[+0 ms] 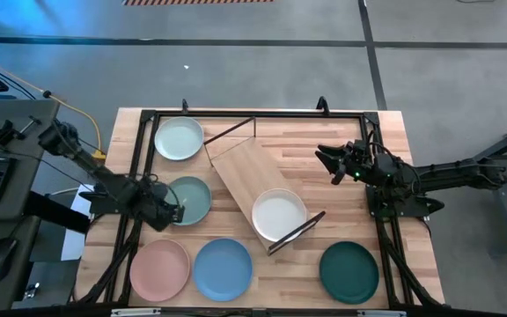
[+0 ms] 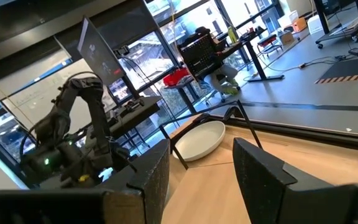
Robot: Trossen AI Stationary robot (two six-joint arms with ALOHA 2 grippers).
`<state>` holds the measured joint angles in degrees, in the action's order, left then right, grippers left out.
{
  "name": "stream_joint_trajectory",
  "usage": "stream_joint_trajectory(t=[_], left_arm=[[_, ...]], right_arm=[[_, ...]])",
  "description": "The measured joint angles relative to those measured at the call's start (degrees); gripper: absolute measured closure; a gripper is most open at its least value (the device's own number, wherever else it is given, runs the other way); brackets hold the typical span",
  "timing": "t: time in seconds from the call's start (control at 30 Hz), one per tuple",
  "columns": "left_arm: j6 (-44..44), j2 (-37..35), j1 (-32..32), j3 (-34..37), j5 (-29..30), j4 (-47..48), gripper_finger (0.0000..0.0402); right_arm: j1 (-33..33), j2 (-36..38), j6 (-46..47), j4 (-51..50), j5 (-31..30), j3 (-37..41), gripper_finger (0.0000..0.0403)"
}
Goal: Place and stack plates onto a shelf
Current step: Stack the light blue plate on top of white plate on the shelf
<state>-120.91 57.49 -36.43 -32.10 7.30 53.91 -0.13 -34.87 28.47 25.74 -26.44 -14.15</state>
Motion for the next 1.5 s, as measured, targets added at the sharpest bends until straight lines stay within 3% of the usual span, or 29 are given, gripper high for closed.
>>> stream_joint_trajectory(t=[0.17,1.07,1.2,1.4,1.5], left_arm=[[-11.3,5.2,-2.1,0.3,1.6,0.4,0.0282],[-12.0,16.3,5.8,0.3,0.4,-4.2,0.0285],[-11.6,16.3,6.7,0.3,0.7,-4.1,0.0312],[-8.4,16.3,6.7,0.3,1.2,-4.0,0.0388],[-7.2,15.5,6.2,0.3,1.0,-3.2,0.0393]], right_arm=[[0.0,0.0,0.0,-0.3,0.0,0.0,0.0245],[0.0,0.0,0.0,-2.0,0.0,0.0,0.0245],[0.0,0.0,0.0,-1.9,0.0,0.0,0.0245],[0.0,0.0,0.1,-1.9,0.0,0.0,0.0245],[0.0,0.0,0.1,-1.9,0.0,0.0,0.0245]])
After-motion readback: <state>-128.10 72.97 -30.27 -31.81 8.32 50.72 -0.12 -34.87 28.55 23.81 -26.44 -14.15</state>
